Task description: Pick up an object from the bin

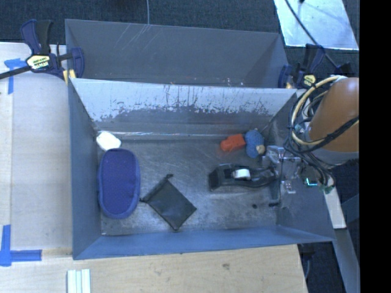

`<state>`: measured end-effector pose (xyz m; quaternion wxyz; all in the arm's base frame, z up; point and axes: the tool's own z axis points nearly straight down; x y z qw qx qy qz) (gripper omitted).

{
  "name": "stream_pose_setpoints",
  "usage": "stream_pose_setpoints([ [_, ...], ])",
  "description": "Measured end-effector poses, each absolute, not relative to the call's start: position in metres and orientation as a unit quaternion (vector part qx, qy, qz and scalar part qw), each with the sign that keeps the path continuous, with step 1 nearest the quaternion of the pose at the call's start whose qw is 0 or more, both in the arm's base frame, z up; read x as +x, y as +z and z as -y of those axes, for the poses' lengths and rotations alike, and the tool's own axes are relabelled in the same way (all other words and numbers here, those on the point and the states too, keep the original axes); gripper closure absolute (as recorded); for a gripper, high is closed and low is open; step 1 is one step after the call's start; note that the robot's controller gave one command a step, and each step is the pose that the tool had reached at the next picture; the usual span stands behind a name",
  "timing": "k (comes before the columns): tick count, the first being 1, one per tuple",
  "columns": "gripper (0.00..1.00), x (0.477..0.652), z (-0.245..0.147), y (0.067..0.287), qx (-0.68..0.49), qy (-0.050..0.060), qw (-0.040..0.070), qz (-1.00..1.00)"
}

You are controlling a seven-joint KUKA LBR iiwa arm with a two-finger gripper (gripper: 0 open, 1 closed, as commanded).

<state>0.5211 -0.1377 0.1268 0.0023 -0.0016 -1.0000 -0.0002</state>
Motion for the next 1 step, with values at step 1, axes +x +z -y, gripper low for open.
stream_pose_setpoints([
  [1, 0.00, 0.5489, 0.1129, 0.0719, -0.014, -0.001, 0.002, 1.000],
])
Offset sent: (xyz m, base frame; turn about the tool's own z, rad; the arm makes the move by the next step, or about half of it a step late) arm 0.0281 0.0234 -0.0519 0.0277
